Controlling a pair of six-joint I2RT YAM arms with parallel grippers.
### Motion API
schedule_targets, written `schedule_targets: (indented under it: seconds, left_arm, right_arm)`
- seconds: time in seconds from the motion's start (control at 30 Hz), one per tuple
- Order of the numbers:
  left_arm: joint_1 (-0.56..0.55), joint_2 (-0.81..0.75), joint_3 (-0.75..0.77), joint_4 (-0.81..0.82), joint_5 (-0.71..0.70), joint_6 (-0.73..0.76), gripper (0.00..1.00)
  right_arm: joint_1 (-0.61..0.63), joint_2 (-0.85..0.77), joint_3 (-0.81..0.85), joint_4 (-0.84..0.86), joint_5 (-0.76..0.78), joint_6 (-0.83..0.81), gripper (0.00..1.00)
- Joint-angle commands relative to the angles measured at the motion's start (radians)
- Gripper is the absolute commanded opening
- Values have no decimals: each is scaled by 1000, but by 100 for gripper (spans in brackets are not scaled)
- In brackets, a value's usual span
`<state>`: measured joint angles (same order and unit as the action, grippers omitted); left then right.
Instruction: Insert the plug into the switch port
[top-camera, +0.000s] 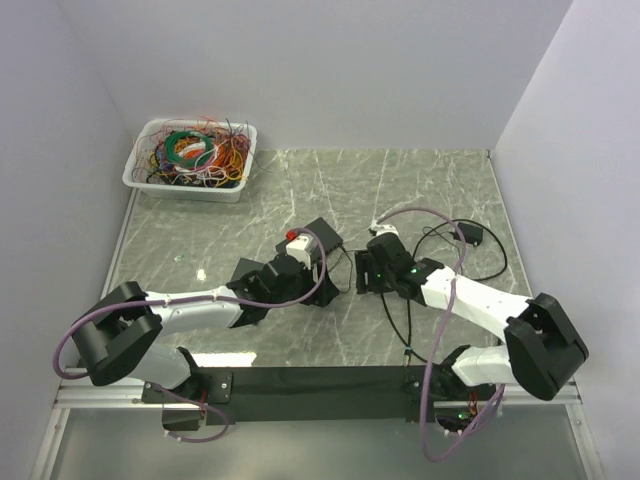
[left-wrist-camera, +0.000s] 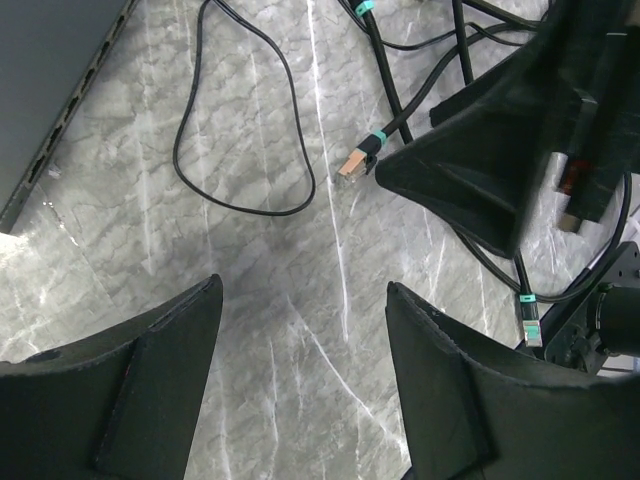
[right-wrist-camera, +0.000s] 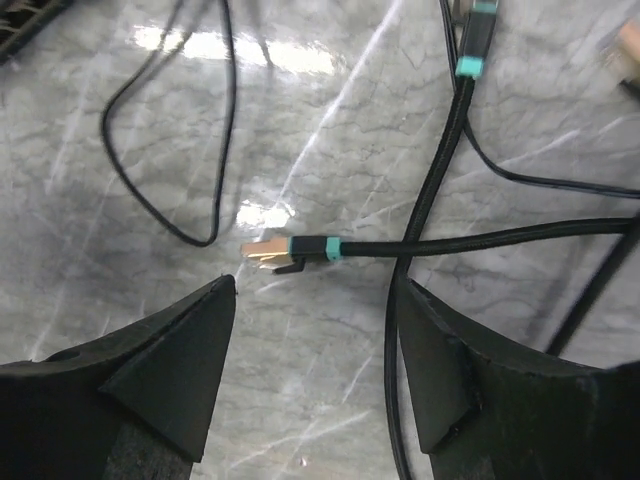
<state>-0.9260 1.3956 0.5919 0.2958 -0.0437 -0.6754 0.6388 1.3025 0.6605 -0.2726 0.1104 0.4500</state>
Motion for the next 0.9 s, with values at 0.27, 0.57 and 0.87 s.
schedule_targets:
  seconds: [0.27,0.57,0.87]
  left_arm:
    - [-22,-7,-6,54,-41,-12,71]
    - [-24,-93,-52,23,-87,-9,72]
    - [-24,-101,-58,20,-94,-10,71]
  right_arm:
    - [279,150,295,-358,406,-77,75]
    - [274,339,360,-416,423,-59,83]
    - [177,394,309,-260,273,-109,85]
